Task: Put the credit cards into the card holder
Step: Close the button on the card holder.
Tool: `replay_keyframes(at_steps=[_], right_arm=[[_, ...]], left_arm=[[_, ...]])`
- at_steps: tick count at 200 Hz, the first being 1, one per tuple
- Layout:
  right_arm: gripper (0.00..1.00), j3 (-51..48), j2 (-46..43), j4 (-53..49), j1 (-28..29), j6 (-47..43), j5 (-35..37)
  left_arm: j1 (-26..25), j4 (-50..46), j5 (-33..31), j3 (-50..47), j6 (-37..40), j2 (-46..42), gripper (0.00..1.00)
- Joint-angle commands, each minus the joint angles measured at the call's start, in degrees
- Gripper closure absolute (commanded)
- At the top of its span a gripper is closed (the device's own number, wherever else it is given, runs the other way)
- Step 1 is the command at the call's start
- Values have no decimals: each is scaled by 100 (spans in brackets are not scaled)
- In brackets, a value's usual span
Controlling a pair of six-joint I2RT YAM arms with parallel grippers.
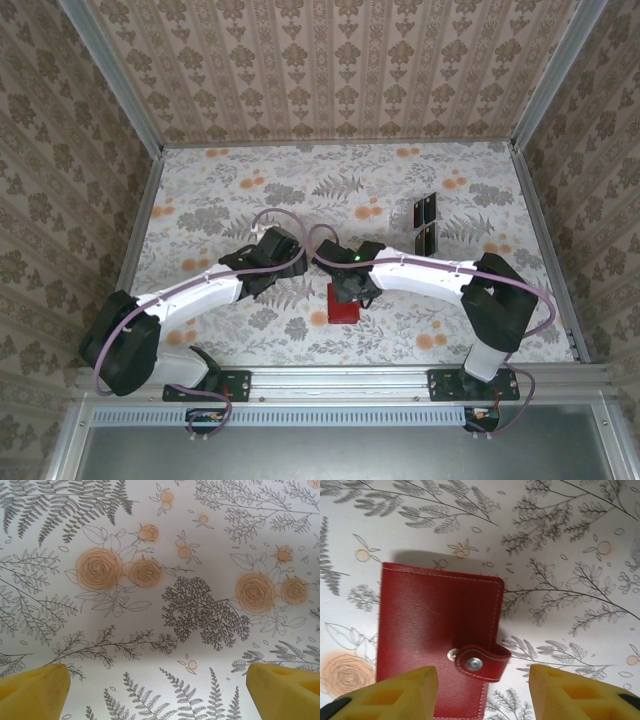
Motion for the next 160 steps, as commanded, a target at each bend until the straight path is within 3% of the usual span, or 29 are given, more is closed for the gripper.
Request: replay_keyframes(at_steps=[1,114,160], right_arm=[[49,492,499,-607,157,113,531],[55,712,987,-575,249,48,494],[69,632,949,-532,254,35,486]], left_arm=[[194,151,237,-212,217,-106,0],[431,301,397,-444,237,-183,0],[442,318,414,-475,235,-191,0]])
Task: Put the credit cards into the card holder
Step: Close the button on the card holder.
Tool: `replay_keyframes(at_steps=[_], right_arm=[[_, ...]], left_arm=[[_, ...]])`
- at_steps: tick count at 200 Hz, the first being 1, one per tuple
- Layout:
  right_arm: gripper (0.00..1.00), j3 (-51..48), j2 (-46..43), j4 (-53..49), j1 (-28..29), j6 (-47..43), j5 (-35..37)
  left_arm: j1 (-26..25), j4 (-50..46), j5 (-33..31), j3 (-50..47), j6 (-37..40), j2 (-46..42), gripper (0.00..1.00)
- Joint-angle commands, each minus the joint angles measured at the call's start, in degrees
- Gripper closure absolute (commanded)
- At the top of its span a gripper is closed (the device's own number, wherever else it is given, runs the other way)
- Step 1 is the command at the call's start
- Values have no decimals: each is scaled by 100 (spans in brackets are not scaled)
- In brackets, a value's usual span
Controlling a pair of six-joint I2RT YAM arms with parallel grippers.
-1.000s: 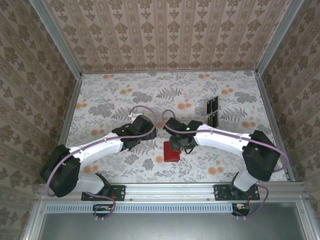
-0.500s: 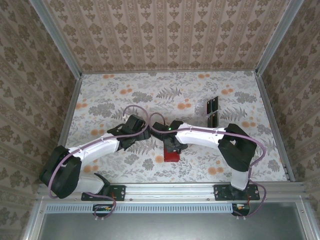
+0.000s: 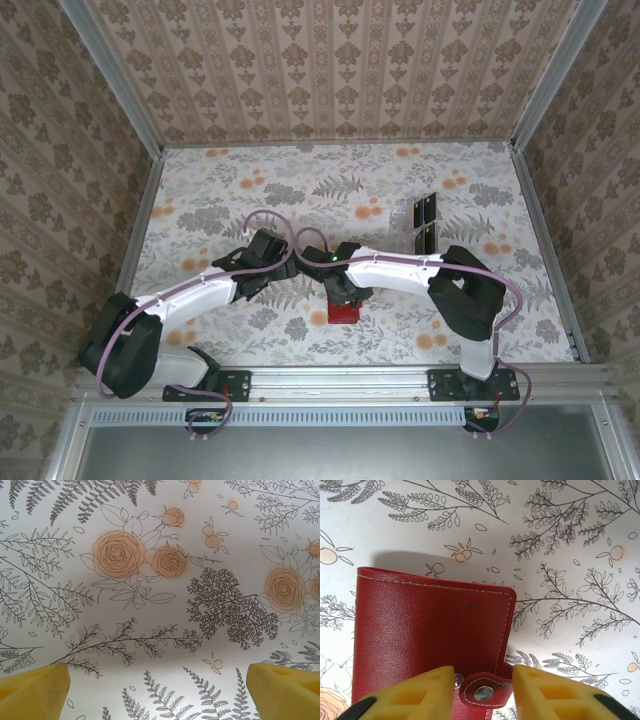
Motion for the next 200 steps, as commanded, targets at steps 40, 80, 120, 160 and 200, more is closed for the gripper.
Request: replay_keyframes(at_steps=[40,80,120,160,200], right_arm=[[83,-60,-44,-110,57,-3,142],[99,-113,-146,-74,57,-41,132],[100,-264,-472,-2,57,-30,203],[100,-740,-1089,732,57,11,-24],[100,-1306,-1413,1816,-72,123,-622]], left_arm=[[25,83,59,-106,193,-115,0],[25,74,68,-100,210,-119,0],[25,72,77,-82,239,-128,0],[29,90,206,-65,268,-80,0],[25,137,423,-3,276,57,0]])
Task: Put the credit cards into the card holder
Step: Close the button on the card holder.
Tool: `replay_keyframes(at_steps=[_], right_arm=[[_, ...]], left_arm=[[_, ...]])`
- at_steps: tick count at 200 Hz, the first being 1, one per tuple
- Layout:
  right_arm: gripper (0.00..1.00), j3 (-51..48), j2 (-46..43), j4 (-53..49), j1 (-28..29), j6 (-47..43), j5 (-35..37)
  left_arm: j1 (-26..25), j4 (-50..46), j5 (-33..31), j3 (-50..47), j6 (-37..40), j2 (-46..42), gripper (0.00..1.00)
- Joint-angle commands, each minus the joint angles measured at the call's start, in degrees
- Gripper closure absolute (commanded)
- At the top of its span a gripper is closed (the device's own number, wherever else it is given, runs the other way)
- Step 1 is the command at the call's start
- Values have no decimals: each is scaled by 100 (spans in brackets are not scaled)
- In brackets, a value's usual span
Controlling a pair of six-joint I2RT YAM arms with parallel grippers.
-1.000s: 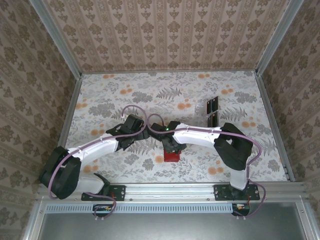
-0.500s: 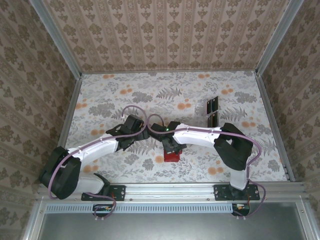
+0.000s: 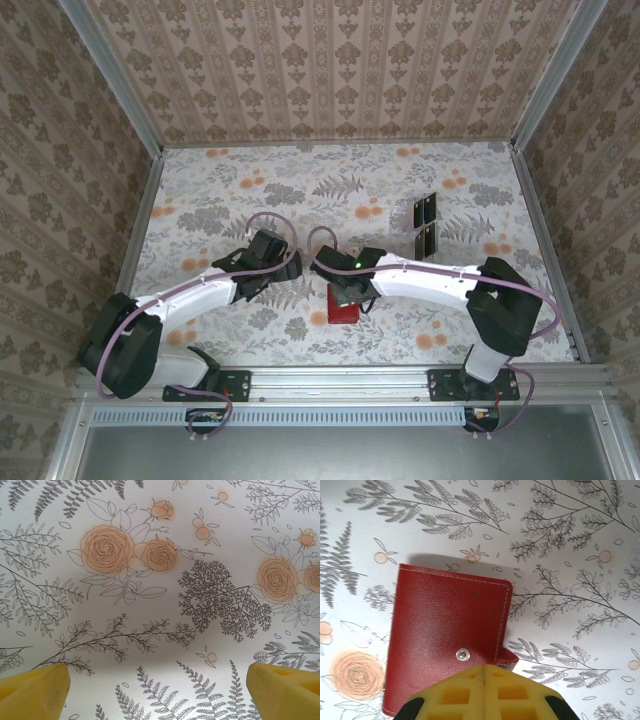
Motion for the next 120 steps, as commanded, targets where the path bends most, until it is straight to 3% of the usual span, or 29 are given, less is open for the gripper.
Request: replay_keyframes(at_steps=[1,44,120], right_arm=[[100,-332,-190,859,-87,133,-463],[100,-862,-170,1813,-242,348,-928],[100,-1059,-28,2081,-326,436,-1066]], left_arm=[[25,95,210,35,141,68,0],[16,115,406,82,145,243,0],[-10,148,462,109,132,414,0]])
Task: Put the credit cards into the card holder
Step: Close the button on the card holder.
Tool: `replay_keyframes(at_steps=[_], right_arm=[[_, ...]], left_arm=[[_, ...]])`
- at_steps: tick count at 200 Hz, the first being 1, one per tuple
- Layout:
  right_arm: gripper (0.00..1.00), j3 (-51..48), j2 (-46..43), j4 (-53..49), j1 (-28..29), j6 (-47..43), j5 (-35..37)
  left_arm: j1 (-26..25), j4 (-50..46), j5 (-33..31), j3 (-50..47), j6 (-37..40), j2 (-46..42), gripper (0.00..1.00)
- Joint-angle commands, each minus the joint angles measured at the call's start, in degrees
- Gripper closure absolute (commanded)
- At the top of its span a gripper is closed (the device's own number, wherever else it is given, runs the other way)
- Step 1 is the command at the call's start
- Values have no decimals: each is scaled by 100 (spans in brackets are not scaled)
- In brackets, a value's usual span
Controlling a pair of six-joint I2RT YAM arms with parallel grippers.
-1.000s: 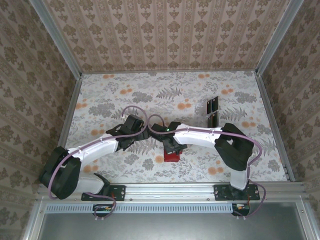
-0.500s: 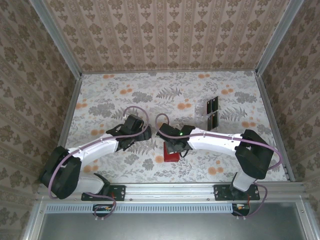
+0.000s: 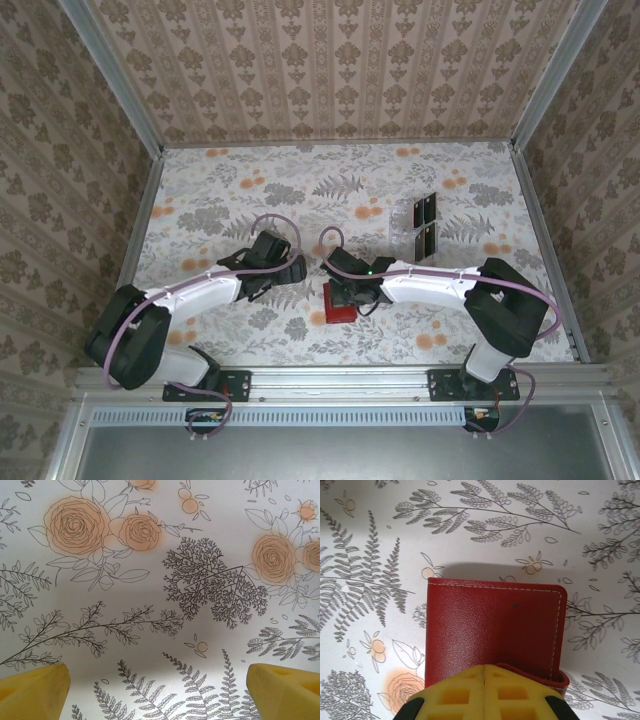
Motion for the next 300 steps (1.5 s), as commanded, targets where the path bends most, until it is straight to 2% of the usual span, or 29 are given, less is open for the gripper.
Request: replay_keyframes(at_steps=[1,108,190,300], right_arm=[[100,-112,62,149,-37,123,-119],[100,-726,70,560,-157,365,-248],[100,-1880,20,1228,-465,997,-347],[100,-2504,390,1090,-647,1692,-145]], left_arm=[[-6,25,73,107,121,78,0],[-35,-8,56,158,125,122,0],[-57,-100,-4,195,152,69,0],[-102,-325,-126,125,134,-198,0]])
